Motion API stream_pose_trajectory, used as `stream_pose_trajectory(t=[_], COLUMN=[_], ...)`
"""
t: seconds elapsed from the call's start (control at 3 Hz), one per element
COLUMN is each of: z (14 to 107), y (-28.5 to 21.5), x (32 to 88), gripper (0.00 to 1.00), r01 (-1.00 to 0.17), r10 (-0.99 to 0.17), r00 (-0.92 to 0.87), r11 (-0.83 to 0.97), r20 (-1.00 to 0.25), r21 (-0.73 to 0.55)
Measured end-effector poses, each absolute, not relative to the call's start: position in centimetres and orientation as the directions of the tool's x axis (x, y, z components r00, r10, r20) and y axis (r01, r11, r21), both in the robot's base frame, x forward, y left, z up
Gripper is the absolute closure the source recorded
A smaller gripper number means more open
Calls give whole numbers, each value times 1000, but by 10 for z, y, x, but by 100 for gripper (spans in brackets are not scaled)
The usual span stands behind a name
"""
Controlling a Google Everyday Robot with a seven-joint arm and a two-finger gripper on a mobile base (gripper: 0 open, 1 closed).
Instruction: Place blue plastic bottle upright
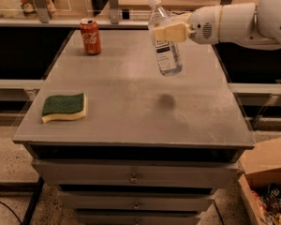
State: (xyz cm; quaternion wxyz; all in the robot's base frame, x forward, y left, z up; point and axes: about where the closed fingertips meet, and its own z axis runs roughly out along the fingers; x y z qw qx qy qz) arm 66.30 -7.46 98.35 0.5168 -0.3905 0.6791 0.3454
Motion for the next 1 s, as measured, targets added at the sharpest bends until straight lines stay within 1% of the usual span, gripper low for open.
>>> stream_pose_trajectory(t=[0.33, 0.67, 1.0], z=[983, 984, 985], y=[-73, -80, -89], x=[662, 656, 646], gripper=[100, 100, 100], r01=[-890, -894, -900], r10=[-168, -112, -31], r00=[-153, -93, -15], r11=[452, 446, 436], r20=[-974, -989, -999], r21=[61, 34, 0])
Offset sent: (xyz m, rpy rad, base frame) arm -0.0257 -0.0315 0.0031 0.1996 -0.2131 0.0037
